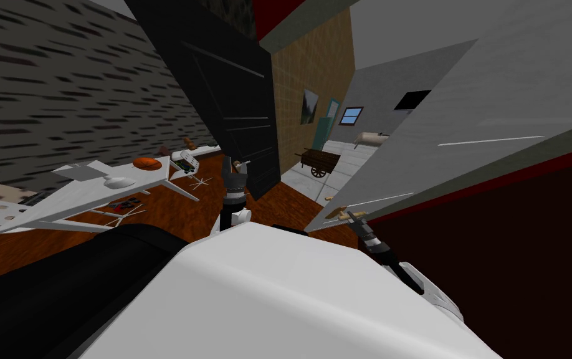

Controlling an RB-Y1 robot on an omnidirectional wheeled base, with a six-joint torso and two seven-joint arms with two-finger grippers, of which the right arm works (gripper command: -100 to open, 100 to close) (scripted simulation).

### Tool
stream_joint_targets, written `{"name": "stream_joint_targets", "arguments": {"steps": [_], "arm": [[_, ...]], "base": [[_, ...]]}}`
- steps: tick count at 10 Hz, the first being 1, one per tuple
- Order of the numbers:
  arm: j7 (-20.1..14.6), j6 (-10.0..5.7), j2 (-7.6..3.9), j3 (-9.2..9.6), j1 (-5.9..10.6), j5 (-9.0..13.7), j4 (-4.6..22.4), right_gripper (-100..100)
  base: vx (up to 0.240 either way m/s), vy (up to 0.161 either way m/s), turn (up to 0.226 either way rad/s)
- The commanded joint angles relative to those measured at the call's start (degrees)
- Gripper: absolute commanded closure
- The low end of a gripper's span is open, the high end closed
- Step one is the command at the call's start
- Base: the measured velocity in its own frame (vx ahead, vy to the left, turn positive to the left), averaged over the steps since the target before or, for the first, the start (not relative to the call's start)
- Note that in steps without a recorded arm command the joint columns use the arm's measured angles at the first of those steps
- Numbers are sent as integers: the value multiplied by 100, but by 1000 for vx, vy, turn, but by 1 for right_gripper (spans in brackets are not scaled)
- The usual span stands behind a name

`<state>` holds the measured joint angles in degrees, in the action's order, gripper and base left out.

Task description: Pull the door open

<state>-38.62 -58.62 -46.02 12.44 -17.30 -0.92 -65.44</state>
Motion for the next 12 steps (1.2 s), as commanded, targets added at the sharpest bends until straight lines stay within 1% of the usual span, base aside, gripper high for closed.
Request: {"name": "stream_joint_targets", "arguments": {"steps": [1, 6, 7, 10, 11, 12], "arm": [[-25, -286, -40, 89, -109, -61, 113, 100], [-68, -1058, -249, 139, -320, -126, 423, 100], [-68, -1058, -249, 139, -320, -126, 423, 100], [-76, -1449, -361, 160, -427, -147, 585, 100], [-52, -1619, -326, 53, -516, -33, 814, -100], [-35, -1732, -316, 12, -584, 13, 924, -100]], "base": [[1, -12, -5], [-28, -14, 6], [-30, -14, -2], [-41, -24, 23], [37, 46, 39], [109, 93, 47]]}}
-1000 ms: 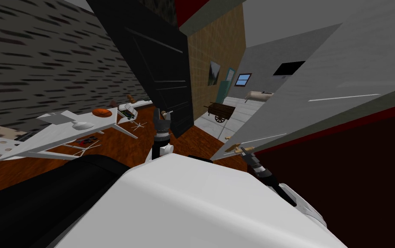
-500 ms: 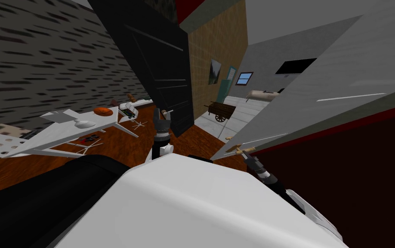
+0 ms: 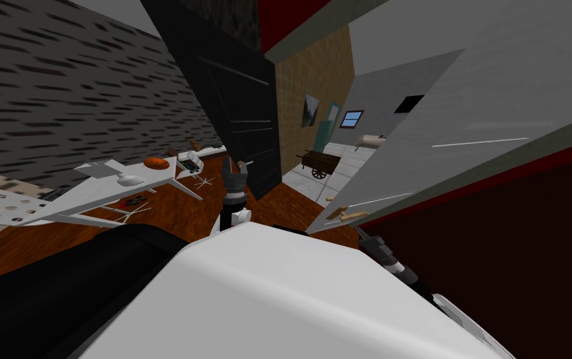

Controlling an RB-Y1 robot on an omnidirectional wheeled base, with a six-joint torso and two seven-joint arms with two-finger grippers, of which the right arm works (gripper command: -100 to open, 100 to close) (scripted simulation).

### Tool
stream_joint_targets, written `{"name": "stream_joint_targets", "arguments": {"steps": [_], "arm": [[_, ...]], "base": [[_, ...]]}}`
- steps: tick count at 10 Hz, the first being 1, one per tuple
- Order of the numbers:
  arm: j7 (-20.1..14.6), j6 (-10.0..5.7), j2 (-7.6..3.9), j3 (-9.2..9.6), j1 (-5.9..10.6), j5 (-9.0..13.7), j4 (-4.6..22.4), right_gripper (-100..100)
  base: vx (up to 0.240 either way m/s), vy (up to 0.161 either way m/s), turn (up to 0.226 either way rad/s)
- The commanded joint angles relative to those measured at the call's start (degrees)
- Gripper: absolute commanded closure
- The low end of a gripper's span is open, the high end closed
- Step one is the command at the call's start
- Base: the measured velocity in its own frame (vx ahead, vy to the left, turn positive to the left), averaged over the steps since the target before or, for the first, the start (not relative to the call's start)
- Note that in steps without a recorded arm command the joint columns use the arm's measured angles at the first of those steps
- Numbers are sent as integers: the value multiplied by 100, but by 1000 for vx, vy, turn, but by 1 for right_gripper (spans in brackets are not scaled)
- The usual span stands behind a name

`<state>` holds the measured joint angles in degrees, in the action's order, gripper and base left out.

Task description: Pull the door open

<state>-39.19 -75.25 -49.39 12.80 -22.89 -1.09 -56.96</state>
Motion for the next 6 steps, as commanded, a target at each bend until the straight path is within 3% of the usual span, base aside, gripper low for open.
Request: {"name": "stream_joint_targets", "arguments": {"steps": [1, 5, 6], "arm": [[41, -194, 31, -70, -101, 80, 199, -100], [112, -743, 73, -266, -430, 298, 719, -100], [112, -743, 73, -266, -430, 298, 719, -100]], "base": [[96, 68, 34], [18, -1, 25], [-23, -19, 3]]}}
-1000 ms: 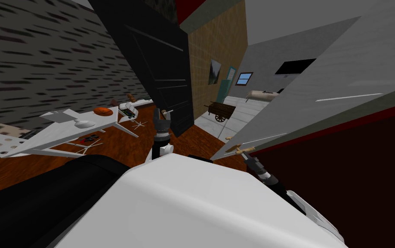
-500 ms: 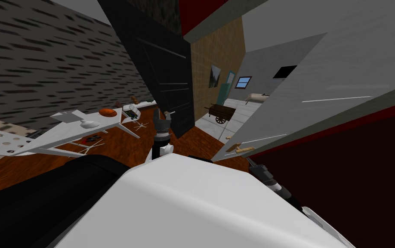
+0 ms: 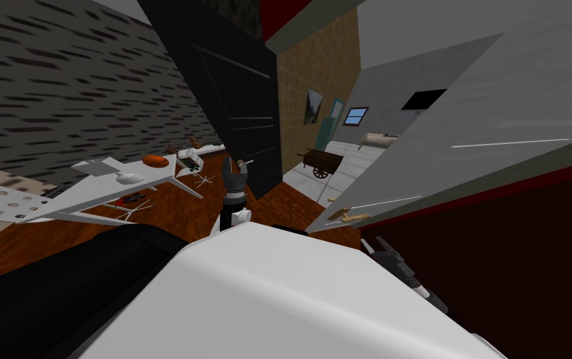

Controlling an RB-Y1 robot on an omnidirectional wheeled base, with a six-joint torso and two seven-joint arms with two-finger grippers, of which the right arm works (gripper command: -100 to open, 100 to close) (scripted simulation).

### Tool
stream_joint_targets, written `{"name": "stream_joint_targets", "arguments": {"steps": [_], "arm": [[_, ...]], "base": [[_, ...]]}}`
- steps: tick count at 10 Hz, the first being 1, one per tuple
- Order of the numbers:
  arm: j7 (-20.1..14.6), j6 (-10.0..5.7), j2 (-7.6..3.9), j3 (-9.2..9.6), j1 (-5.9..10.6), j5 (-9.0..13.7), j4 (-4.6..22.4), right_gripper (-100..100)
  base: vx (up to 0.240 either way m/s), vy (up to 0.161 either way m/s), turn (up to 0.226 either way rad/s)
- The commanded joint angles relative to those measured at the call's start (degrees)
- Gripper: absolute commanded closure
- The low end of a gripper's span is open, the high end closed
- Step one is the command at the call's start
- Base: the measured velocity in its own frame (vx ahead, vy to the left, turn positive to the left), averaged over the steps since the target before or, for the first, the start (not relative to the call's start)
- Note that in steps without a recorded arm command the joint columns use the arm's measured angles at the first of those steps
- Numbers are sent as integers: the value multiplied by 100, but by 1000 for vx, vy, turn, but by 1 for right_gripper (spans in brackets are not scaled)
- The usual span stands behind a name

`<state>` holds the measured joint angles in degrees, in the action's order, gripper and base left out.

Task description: Pull the door open

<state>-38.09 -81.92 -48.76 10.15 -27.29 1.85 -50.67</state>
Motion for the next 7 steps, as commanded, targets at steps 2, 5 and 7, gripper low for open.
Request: {"name": "stream_joint_targets", "arguments": {"steps": [2, 5, 7], "arm": [[28, -321, 26, -86, -136, 100, 316, -100], [47, -503, 54, -128, -204, 149, 523, -100], [18, -430, 63, -188, -187, 203, 542, -100]], "base": [[-31, -18, 18], [-49, -30, 6], [75, 114, 122]]}}
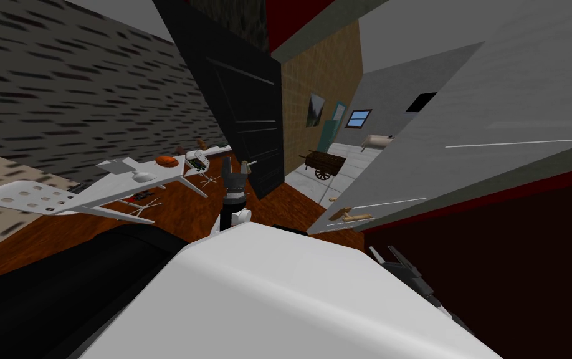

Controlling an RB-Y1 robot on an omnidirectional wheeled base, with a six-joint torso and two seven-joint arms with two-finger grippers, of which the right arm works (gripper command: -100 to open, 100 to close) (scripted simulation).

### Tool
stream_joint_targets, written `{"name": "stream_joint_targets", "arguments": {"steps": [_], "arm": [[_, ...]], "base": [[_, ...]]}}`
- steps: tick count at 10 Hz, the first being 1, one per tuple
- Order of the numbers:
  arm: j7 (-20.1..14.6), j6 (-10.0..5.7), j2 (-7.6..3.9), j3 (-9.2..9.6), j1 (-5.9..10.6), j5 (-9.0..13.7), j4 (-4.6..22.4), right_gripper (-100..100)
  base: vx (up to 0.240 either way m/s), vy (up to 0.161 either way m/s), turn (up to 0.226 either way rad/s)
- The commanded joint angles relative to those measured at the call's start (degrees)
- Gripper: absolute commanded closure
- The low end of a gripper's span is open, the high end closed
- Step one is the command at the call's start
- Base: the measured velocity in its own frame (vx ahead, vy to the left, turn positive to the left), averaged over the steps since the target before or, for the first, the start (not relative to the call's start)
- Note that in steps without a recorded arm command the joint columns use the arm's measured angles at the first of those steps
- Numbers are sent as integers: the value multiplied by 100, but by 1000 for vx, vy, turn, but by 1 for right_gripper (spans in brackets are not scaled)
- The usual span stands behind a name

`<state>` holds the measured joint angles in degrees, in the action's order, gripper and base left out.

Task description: Pull the door open

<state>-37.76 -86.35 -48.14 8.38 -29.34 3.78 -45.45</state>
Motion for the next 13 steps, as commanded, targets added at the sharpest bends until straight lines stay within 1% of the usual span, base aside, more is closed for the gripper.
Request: {"name": "stream_joint_targets", "arguments": {"steps": [1, 3, 4, 5, 6, 11, 12, 13], "arm": [[-34, 74, 6, -43, 36, 39, 25, -100], [-86, 228, 20, -126, 82, 112, 37, -100], [-108, 297, 26, -162, 102, 144, 43, -100], [-95, 231, 22, -134, 103, 120, 63, -100], [-95, 231, 22, -134, 103, 120, 63, 100], [-95, 231, 22, -134, 103, 120, 63, 100], [-58, 65, 8, -68, 109, 37, 174, 100], [-48, 4, 5, -47, 109, 11, 208, 100]], "base": [[152, 140, 99], [197, 128, 170], [252, 42, 130], [111, 2, 24], [-12, 5, -16], [-20, -3, 1], [-92, -35, 3], [-135, -45, 6]]}}
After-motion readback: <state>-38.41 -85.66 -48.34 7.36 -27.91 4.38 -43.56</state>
